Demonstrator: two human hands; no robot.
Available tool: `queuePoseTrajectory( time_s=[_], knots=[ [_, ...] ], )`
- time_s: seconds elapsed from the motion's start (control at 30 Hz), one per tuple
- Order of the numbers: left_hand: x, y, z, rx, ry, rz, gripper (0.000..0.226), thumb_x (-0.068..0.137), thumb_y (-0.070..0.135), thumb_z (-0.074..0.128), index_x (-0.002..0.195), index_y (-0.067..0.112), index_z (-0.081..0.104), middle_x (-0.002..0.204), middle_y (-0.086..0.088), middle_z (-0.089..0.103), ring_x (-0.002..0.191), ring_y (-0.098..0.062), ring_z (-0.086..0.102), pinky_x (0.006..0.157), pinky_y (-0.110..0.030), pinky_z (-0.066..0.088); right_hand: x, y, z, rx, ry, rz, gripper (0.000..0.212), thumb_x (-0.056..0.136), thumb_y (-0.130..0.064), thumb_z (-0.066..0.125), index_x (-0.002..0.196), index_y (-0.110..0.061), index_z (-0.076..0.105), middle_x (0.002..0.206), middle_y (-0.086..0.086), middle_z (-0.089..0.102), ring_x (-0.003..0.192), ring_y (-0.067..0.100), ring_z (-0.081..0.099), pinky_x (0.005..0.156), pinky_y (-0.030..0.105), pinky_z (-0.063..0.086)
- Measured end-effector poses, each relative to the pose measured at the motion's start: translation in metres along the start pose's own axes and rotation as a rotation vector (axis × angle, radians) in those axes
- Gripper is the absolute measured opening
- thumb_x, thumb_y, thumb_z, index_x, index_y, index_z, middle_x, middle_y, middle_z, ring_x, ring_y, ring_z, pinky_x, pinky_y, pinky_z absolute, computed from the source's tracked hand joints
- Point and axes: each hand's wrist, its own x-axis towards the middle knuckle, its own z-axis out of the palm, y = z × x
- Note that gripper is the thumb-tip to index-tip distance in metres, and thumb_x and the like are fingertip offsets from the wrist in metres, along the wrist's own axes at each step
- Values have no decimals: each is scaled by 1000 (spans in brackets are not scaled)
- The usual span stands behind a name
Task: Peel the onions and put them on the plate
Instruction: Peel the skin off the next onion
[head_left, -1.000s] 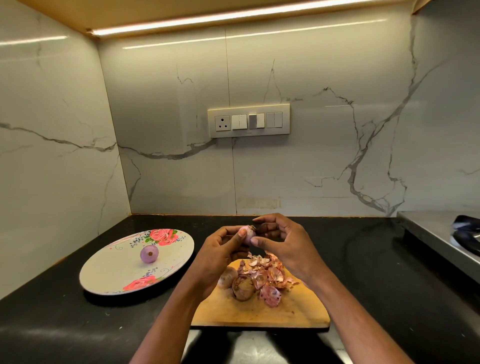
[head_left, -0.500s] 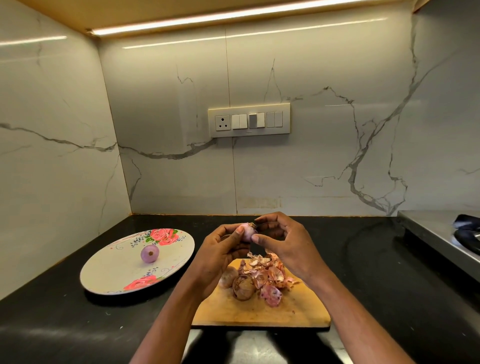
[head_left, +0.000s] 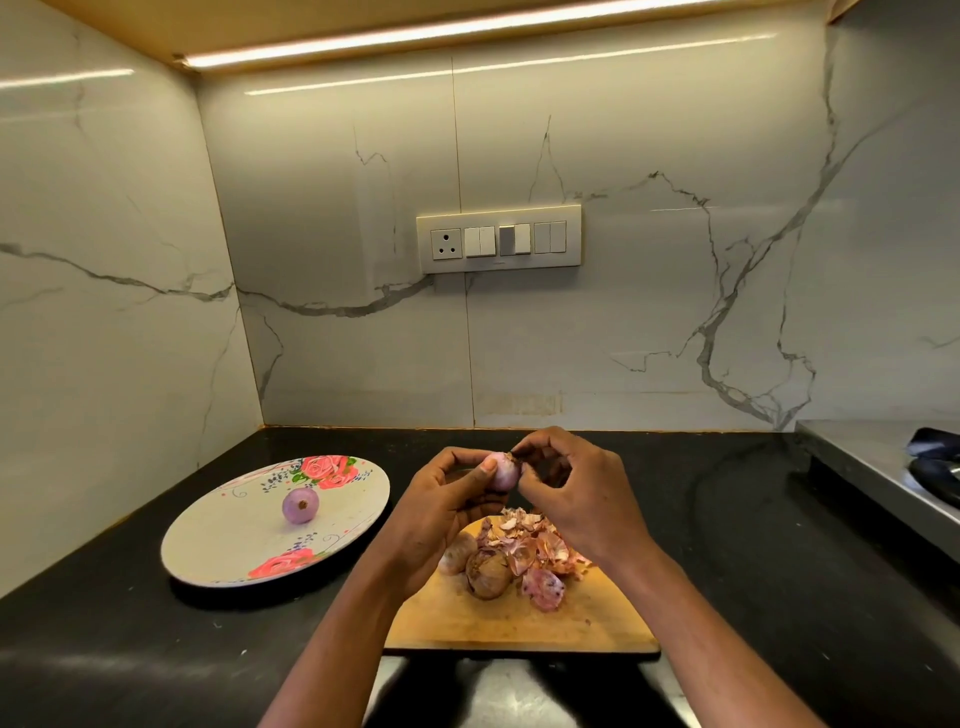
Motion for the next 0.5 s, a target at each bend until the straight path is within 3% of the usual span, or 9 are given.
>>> queuePoseTrajectory(
  time_s=[0.13,0.3,0.37,0.5],
  knots=[
    [-1,1,-1,0,-14,16,34,87,23,64,120,12,65,106,-5,75,102,-24,70,92,-35,57,3,8,-5,-18,97,34,14,91,-19,70,101,-29,73,96,-14,68,83,-3,62,66,6,48],
    [-1,2,-1,38,28,61,41,80,28,70,119,15,65,106,-3,75,101,-21,71,83,-29,56,3,7,-6,27,-15,47,21,94,-31,67,115,-31,71,110,-18,65,103,-2,60,81,8,49],
    [-1,2,-1,65,52,81,43,79,28,71,119,16,64,109,-3,74,101,-18,71,80,-26,56,3,2,-5,58,-62,33,26,91,-38,69,117,-34,70,109,-25,63,104,-4,60,84,10,51],
    [-1,2,-2,123,72,98,44,76,27,76,118,18,65,111,1,73,103,-13,70,79,-22,56,1,0,-4,22,-84,-5,27,87,-37,74,113,-31,73,98,-26,67,96,-12,62,78,3,48]
  ],
)
